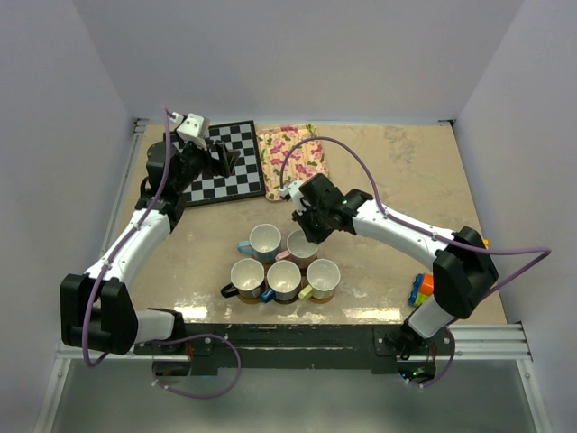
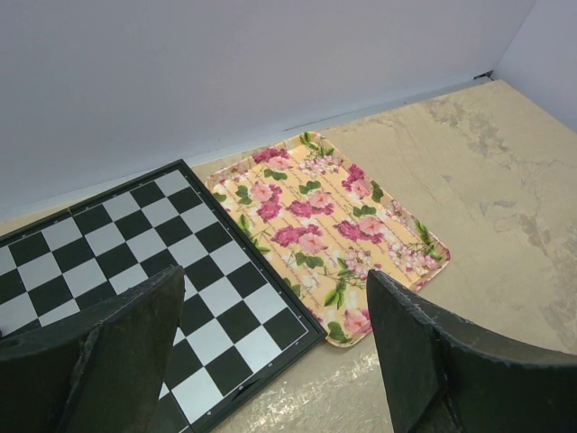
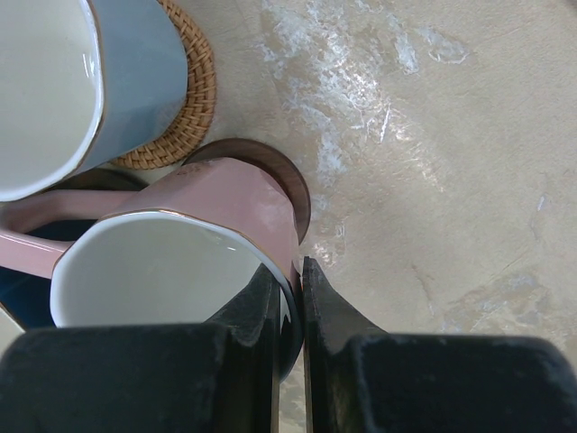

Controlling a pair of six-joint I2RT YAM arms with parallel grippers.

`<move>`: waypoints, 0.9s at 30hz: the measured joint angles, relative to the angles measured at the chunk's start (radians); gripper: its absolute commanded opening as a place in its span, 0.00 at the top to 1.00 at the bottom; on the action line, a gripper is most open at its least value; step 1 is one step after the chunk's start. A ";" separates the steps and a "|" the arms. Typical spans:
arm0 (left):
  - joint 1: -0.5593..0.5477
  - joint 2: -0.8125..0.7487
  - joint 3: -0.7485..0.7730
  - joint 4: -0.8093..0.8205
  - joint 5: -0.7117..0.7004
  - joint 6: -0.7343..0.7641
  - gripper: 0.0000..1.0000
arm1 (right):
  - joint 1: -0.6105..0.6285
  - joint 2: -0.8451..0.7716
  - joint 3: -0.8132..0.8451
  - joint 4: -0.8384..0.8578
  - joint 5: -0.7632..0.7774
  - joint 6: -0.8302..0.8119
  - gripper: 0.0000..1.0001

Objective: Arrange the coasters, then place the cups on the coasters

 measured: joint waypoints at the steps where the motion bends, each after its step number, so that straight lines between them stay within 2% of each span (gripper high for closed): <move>1: 0.000 0.000 0.000 0.000 0.000 0.000 0.14 | 0.000 0.000 0.000 0.000 0.000 0.000 0.91; 12: 0.000 0.000 0.000 0.000 0.000 0.000 0.14 | 0.007 0.000 0.001 0.011 0.010 0.018 0.68; 19: 0.000 0.000 0.000 0.000 0.000 0.000 0.14 | 0.008 0.000 0.005 0.018 0.016 0.022 0.60; 27: 0.000 0.000 0.000 0.000 0.000 0.000 0.14 | 0.008 -0.010 0.009 0.021 0.018 0.023 0.36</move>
